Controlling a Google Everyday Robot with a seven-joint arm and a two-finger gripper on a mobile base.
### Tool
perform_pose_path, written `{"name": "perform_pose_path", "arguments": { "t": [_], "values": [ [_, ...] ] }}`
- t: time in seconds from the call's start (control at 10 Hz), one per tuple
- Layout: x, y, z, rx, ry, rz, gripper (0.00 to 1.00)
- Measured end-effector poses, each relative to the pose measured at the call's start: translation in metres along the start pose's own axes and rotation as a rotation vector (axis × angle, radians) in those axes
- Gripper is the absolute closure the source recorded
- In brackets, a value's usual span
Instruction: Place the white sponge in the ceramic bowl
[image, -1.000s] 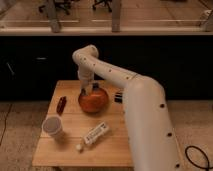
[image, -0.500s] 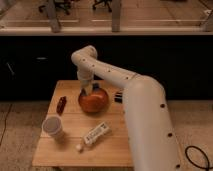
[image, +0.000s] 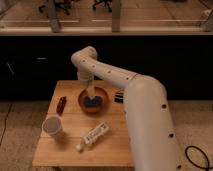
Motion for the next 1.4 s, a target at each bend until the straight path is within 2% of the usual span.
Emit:
{"name": "perform_pose_path", "arguments": {
  "t": [0.3, 0.5, 0.7, 1.1, 1.4],
  "values": [
    [0.006, 0.005, 0.0, 0.008, -0.006, 0.012, 0.2],
    [0.013, 0.007, -0.003, 0.022, -0.034, 0.032, 0.2],
    [0.019, 0.007, -0.008, 0.041, -0.079, 0.059, 0.2],
    [0.052, 0.018, -0.021, 0.111, -0.187, 0.166, 0.2],
    [0.064, 0.022, -0.025, 0.145, -0.23, 0.21, 0.2]
  ]
}}
